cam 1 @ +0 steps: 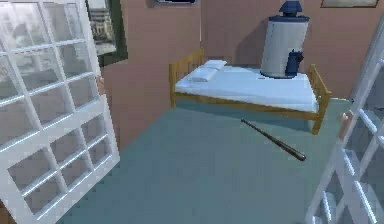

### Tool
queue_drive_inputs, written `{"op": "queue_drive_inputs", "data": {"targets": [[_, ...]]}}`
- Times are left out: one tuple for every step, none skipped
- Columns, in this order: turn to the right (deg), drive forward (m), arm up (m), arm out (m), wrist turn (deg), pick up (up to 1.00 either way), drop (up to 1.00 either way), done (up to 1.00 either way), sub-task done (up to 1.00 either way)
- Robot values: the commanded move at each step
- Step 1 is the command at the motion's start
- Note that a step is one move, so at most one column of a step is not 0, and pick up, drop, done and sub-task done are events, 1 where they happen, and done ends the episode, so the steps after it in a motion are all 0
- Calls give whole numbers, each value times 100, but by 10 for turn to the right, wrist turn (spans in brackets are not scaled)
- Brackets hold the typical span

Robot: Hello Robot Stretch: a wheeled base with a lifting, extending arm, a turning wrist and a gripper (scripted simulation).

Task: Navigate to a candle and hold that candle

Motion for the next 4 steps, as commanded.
{"op": "queue_drive_inputs", "data": {"targets": [[180,0,0,0,0,0,0,0,0],[0,100,0,0,0,0,0,0,0],[60,0,0,0,0,0,0,0,0],[30,0,0,0,0,0,0,0,0]]}}
